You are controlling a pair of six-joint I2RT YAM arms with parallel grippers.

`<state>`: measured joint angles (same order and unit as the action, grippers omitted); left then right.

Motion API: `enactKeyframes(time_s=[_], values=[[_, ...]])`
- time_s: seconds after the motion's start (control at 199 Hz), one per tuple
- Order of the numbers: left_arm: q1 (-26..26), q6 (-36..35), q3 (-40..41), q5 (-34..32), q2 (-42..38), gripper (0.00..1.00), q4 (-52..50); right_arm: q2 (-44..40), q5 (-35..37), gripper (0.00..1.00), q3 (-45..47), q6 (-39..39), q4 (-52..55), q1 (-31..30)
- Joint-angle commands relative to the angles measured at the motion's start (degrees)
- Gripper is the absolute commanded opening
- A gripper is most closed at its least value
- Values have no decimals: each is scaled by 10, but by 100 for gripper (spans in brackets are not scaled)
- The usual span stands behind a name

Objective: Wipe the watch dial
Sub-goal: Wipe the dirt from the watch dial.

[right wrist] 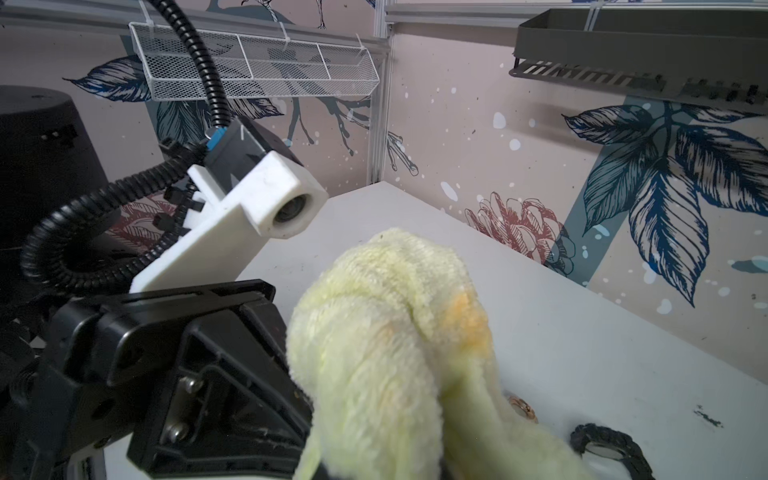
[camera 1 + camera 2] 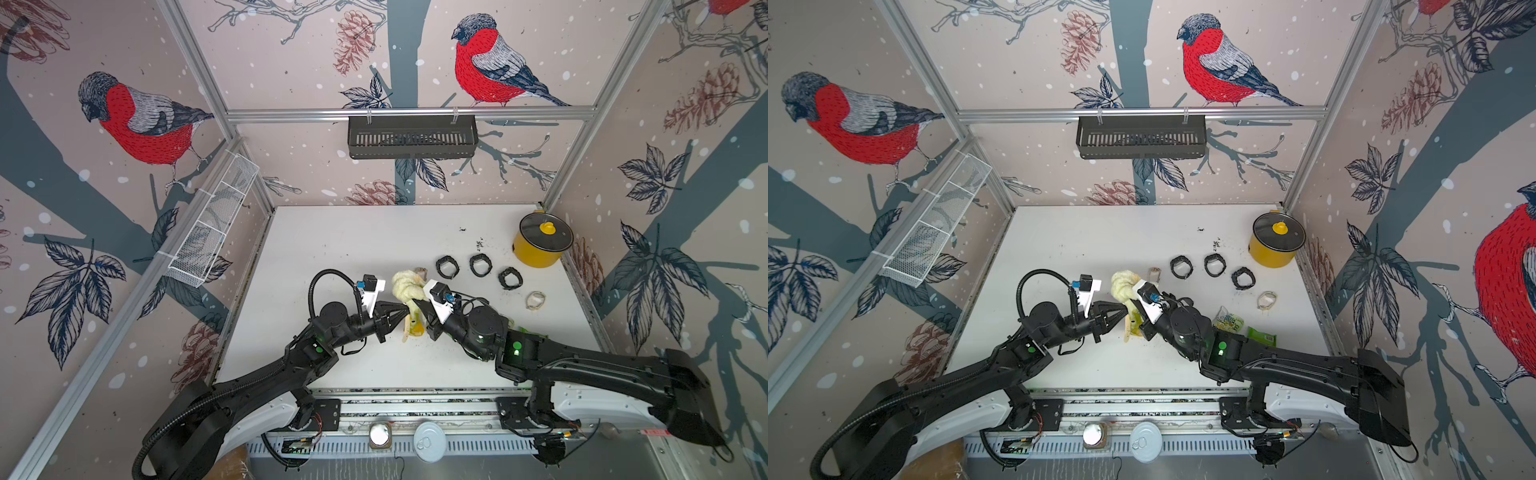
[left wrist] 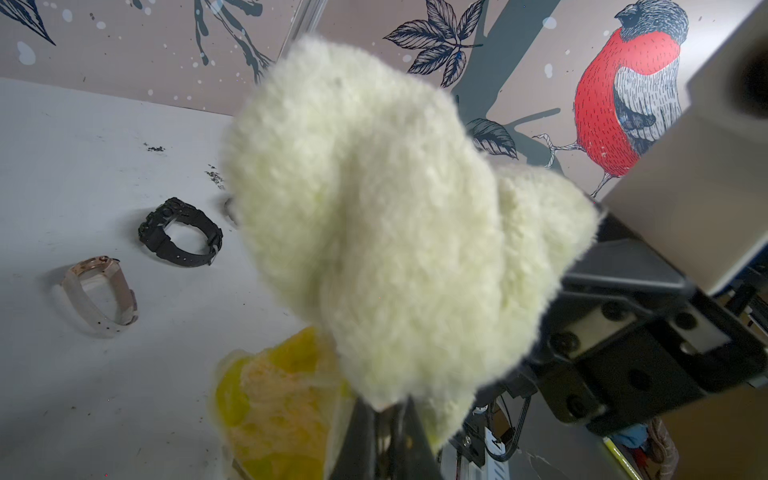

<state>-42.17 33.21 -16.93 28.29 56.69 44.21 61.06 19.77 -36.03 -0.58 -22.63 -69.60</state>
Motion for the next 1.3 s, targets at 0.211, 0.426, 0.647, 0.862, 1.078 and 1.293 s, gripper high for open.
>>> enactKeyframes(time_s=[0.211,0.426,0.647,0.862,1.078,1.293], values=[[0,9,-10,22,-4,0,39,47,22,2,-19,-37,22,-8],[0,7,-2,-2,-53,0,36,48,33,2,16,-22,41,-8],[0,13,-9,3,-54,0,51,67,42,2,31,-8,57,-10],[0,13,-2,-3,-75,0,54,69,80,2,40,-7,64,-8],[0,2,2,-3,-99,0,41,34,93,2,59,8,75,19],[0,-3,8,-3,-101,0,36,-61,78,2,63,29,86,37]])
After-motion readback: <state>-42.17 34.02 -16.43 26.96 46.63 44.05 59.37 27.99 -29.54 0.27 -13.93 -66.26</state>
